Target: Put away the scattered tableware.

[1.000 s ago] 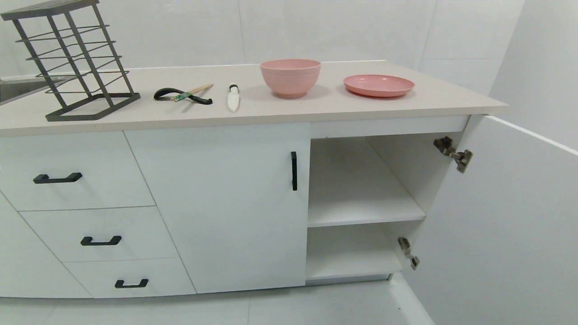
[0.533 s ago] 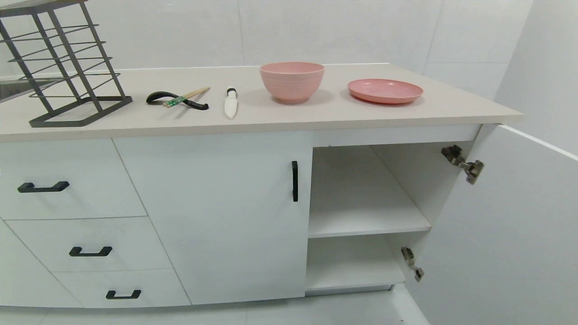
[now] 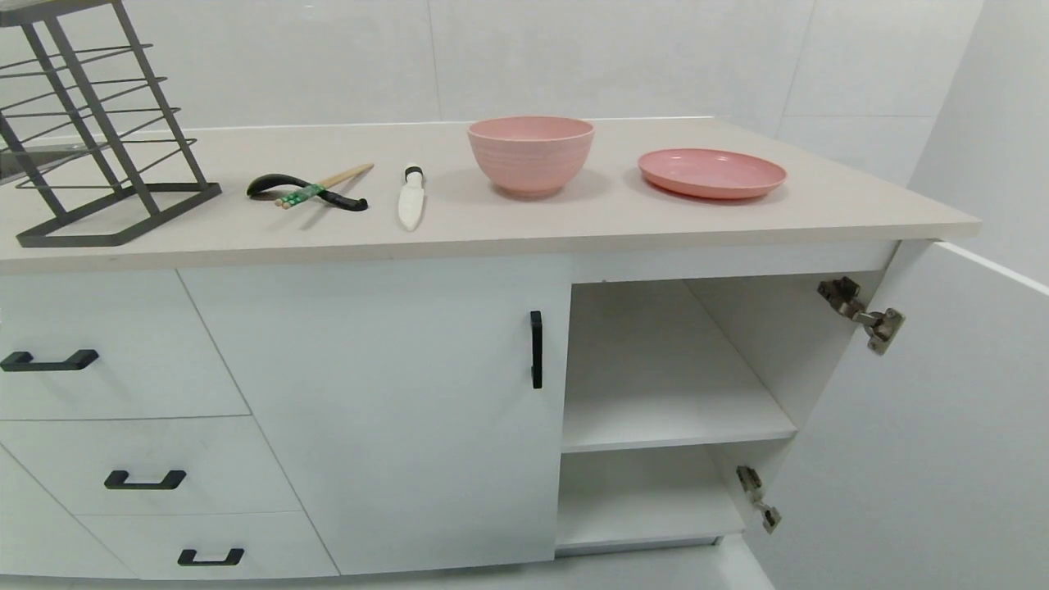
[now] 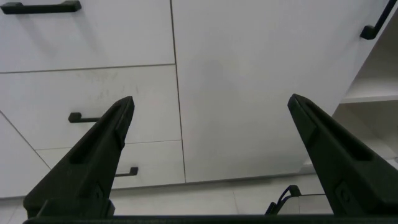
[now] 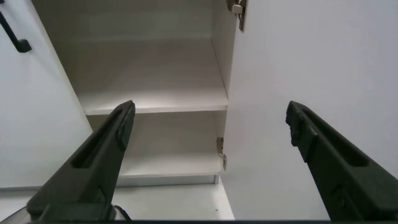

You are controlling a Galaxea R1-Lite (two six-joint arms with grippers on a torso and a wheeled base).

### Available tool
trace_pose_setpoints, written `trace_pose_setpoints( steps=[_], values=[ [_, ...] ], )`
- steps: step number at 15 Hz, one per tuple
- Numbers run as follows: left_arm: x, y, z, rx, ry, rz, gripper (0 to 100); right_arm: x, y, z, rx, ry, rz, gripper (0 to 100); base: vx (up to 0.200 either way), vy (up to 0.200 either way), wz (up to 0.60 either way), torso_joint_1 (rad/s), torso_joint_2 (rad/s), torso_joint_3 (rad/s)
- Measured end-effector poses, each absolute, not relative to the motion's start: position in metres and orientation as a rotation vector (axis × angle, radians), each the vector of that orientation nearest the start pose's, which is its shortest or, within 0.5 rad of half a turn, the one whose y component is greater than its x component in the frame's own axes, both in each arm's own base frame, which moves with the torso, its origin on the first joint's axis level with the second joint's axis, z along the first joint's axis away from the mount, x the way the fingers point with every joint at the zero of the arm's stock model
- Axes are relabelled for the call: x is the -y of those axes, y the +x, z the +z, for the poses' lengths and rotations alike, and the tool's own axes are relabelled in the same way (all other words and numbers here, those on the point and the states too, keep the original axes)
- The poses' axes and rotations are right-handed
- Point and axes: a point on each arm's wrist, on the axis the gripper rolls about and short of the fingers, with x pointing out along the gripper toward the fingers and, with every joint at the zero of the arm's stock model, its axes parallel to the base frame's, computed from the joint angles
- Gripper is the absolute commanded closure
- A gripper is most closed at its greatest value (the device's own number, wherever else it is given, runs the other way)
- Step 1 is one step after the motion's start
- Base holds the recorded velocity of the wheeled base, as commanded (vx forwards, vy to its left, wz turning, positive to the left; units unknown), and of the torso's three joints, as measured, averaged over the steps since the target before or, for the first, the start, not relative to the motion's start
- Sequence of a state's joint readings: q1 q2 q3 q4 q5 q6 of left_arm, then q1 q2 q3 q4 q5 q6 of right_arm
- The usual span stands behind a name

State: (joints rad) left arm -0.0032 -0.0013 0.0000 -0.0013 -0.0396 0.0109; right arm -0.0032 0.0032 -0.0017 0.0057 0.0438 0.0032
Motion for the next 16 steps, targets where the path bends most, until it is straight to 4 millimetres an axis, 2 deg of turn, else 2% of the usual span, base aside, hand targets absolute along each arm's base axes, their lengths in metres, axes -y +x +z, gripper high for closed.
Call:
trace_pose_setpoints(
  steps=[7, 11, 16],
  values=[
    [0.0008, -0.0229, 0.0755, 0.002, 0.009, -0.041, 0, -0.001, -0.0227, 0.0753, -0.008, 0.001, 0.04, 0, 0.0, 0.0, 0.0, 0.009, -0.02, -0.005],
    [0.0008, -0.0229, 0.0756, 0.003, 0.01, -0.042, 0, -0.001, -0.0227, 0.0754, -0.007, 0.002, 0.04, 0, 0.0, 0.0, 0.0, 0.203, -0.11, -0.095],
    [0.0008, -0.0229, 0.0757, 0.004, 0.009, -0.042, 0, -0.001, -0.0228, 0.0756, -0.006, 0.002, 0.04, 0, 0.0, 0.0, 0.0, 0.208, -0.53, -0.198]
  ],
)
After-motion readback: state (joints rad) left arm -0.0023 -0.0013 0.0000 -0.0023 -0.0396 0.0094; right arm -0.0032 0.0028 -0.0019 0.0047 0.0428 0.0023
